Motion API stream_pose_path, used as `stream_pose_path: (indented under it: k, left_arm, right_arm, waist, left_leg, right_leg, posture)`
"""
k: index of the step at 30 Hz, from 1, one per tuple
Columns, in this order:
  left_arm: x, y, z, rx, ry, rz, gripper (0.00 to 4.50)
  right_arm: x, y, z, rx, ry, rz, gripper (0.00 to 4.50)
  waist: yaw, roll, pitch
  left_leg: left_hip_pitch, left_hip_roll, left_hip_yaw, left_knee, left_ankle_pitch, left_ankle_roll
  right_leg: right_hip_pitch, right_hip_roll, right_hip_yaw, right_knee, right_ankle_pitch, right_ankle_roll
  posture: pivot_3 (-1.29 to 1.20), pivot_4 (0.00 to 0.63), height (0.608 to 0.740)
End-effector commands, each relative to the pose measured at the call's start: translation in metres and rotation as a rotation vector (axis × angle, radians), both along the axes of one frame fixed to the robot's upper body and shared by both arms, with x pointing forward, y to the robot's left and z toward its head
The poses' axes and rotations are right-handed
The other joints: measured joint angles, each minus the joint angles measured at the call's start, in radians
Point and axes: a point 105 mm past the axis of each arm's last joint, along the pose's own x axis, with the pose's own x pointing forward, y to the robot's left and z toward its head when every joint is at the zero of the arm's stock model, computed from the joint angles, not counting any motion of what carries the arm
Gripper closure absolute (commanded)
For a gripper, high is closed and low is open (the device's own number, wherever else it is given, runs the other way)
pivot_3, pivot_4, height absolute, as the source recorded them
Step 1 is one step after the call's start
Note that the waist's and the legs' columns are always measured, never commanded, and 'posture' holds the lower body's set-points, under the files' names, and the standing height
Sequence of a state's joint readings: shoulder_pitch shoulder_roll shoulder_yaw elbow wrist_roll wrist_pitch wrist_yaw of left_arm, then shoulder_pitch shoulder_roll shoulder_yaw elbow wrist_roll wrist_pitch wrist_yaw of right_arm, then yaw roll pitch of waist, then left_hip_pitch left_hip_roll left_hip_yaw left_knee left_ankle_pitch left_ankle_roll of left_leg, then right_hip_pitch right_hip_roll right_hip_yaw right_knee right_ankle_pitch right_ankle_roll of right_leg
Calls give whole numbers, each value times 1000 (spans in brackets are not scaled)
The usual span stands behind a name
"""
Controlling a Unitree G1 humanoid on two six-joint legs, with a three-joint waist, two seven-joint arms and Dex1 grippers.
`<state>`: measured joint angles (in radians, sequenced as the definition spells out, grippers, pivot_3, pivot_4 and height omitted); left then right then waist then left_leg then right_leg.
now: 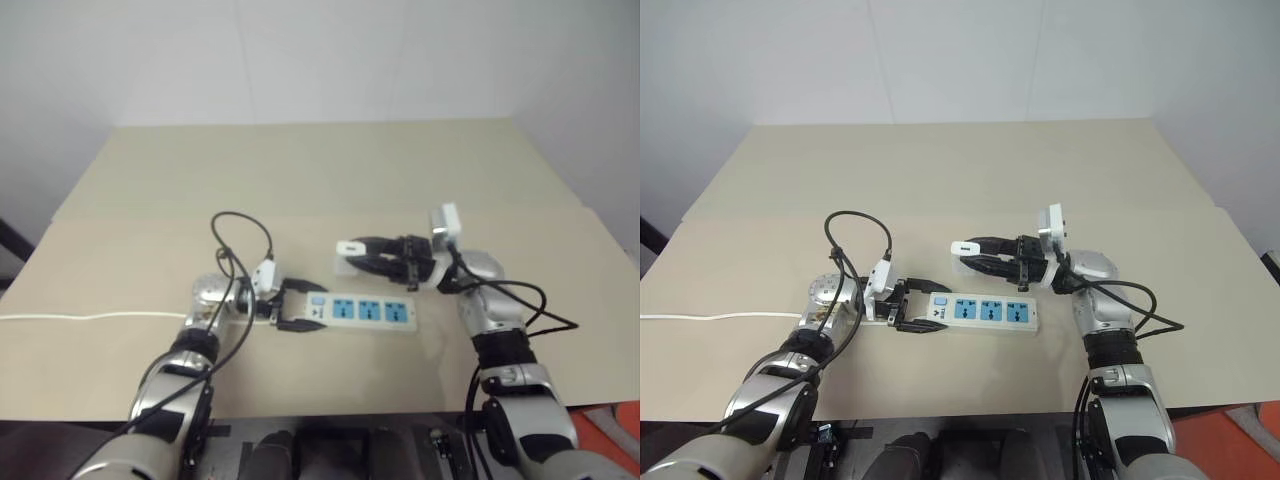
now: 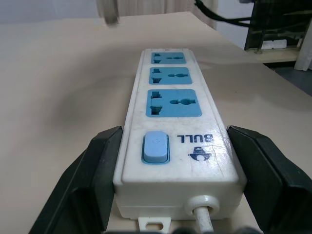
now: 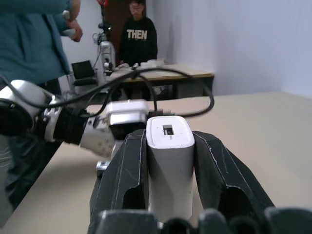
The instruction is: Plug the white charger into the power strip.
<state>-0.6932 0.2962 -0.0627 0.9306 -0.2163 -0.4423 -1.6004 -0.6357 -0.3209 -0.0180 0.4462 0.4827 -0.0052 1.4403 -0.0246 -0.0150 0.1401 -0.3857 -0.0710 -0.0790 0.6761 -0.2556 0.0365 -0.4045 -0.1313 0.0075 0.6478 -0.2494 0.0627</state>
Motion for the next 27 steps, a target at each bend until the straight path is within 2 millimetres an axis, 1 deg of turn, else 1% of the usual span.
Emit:
stream_pose_path:
  k: [1,8,14,22,27]
  left_arm:
    - [-2,6,-2,16,2,17,1268]
    - [-6,10,-4,21,15,27,1268]
    - [-7,12,-4,21,16,33,1268]
    - [-9,16,-2,17,21,36,1268]
    - [-10,17,-2,19,21,39,1268]
  right_arm:
    - [-4,3,-2,-7,-53,32,3383]
    - [-8,6,-17,-16,-29,45,3383]
    - [-12,14,-26,-15,-19,59,3383]
    - [-9,17,-35,-30,4,54,3383]
    - [-4,13,-40,-49,15,33,3383]
  waist:
    - [-2,0,0]
    - [-15,0,0]
    - [-18,0,0]
    - [-20,0,0]
    - [-20,0,0]
  left_leg:
    - [0,0,0,0,0,0]
    - [2,0,0,0,0,0]
    - [2,1,0,-1,0,0]
    - [3,1,0,-1,-1,-1]
    - [5,1,1,-2,-1,-1]
  right_leg:
    - [0,0,0,0,0,0]
    - [0,0,1,0,0,0]
    - [0,0,2,0,0,0]
    - [0,0,3,0,0,0]
    - [0,1,4,-1,0,0]
  posture:
    - [0,150,740]
    - [0,150,740]
    - [0,150,740]
    - [0,150,740]
    - [0,150,740]
